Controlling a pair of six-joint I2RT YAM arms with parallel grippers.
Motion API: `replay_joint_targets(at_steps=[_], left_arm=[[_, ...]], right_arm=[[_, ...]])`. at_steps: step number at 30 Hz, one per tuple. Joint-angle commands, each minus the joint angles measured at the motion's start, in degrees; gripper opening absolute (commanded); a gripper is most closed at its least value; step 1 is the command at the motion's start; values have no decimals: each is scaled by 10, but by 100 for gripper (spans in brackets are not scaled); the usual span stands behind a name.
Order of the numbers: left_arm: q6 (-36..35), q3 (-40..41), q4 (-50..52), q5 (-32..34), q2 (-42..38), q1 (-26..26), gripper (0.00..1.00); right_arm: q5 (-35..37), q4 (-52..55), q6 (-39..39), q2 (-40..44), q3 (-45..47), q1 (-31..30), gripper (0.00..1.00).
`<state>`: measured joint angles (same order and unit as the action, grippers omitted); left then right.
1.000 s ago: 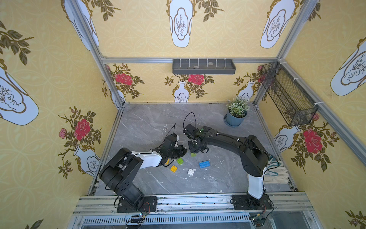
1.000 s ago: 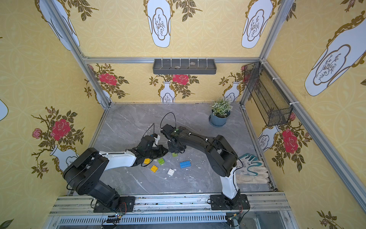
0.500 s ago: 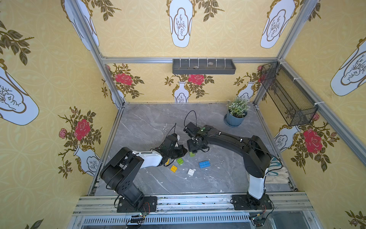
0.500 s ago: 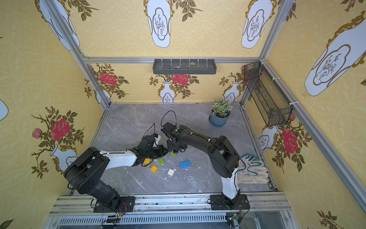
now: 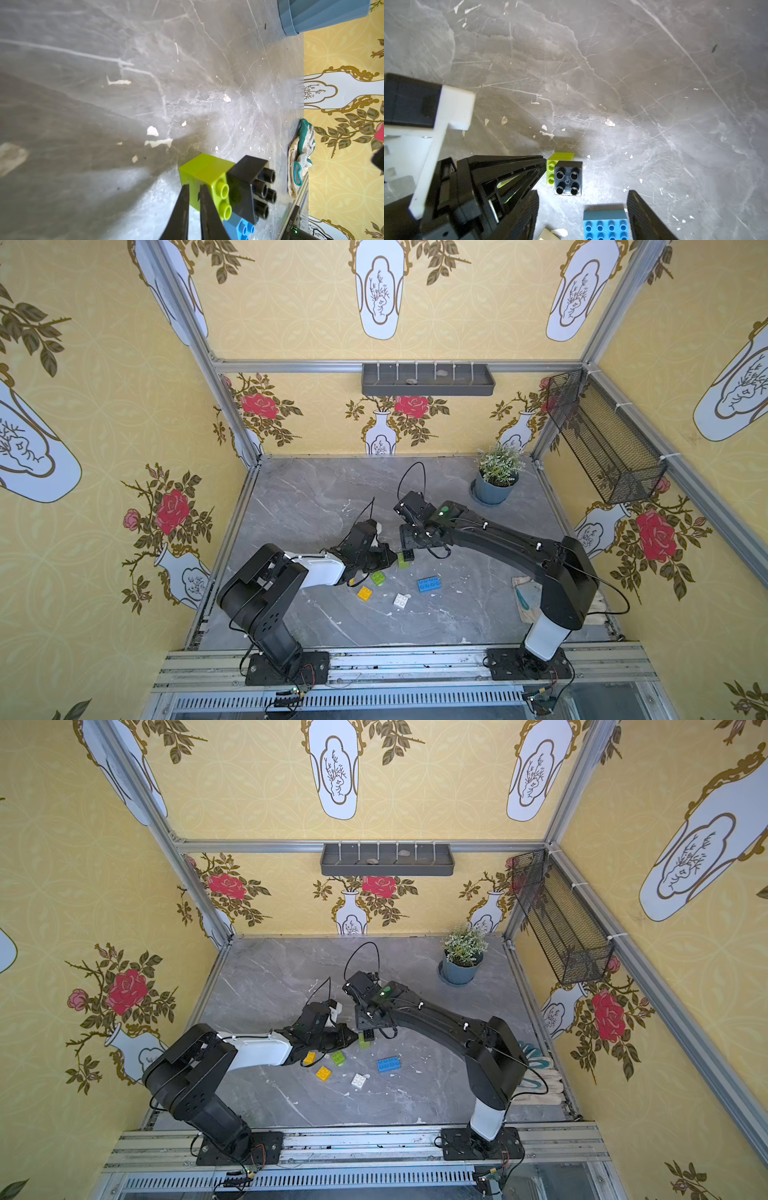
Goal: Assemble the number 4 with lego
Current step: Pick up the lego brick from the center of the board.
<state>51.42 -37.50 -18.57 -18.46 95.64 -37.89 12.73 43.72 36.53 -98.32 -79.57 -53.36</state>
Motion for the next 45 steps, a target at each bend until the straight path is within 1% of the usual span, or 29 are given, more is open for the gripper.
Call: replay_joint_targets(at_steps=[1, 3, 4, 5, 7, 9, 12, 15, 21, 24, 25, 27, 29, 32, 34, 36, 38, 40, 45], left_arm=[[-10, -5, -4, -13, 9, -2, 15], [-10, -6, -3, -15, 12, -2, 15], [-10, -7, -4, -15, 13, -2, 15], [-11, -6, -4, -15, 12, -2, 15], [-11, -3, 1, -11, 2, -2, 17], [-12, 3, 16, 4, -18, -1, 21], [-18, 9, 46, 24, -58, -1, 23], [-23, 10, 73, 38, -87, -1, 24], [-19, 7, 77, 38, -78, 0, 23], [-16, 12, 75, 36, -87, -1, 21], [-16, 15, 75, 38, -91, -1, 21], [-17, 23, 75, 41, -104, -1, 21], [-18, 28, 83, 43, -115, -1, 21], [-19, 38, 92, 45, -132, -1, 21], [-17, 47, 95, 45, -141, -1, 21], [-14, 55, 97, 47, -152, -1, 21], [-14, 59, 101, 48, -160, -1, 21], [-16, 61, 104, 49, -164, -1, 22], [-19, 59, 107, 51, -164, -1, 22]], right_arm=[[24, 0, 36, 21, 25, 3, 67], [23, 4, 45, 37, 50, 1, 68], [21, 3, 50, 51, 65, -2, 70], [16, -2, 51, 64, 81, -6, 73], [-12, -28, 43, 99, 127, -18, 81], [-39, -47, 44, 121, 165, -23, 86], [-61, -56, 68, 138, 211, -23, 86], [-69, -69, 83, 141, 238, -22, 83], [-64, -85, 91, 137, 238, -18, 81], [-64, -73, 92, 128, 239, -9, 80], [-67, -69, 96, 123, 244, 0, 78], [-98, -79, 96, 116, 261, 25, 73], [-119, -98, 100, 111, 271, 36, 73], [-138, -120, 115, 97, 278, 34, 73], [-152, -141, 126, 87, 286, 29, 68], [-155, -141, 141, 76, 287, 20, 59], [-153, -131, 156, 68, 284, 8, 53], [-151, -123, 172, 64, 282, -4, 45], [-134, -114, 216, 50, 280, -18, 37]])
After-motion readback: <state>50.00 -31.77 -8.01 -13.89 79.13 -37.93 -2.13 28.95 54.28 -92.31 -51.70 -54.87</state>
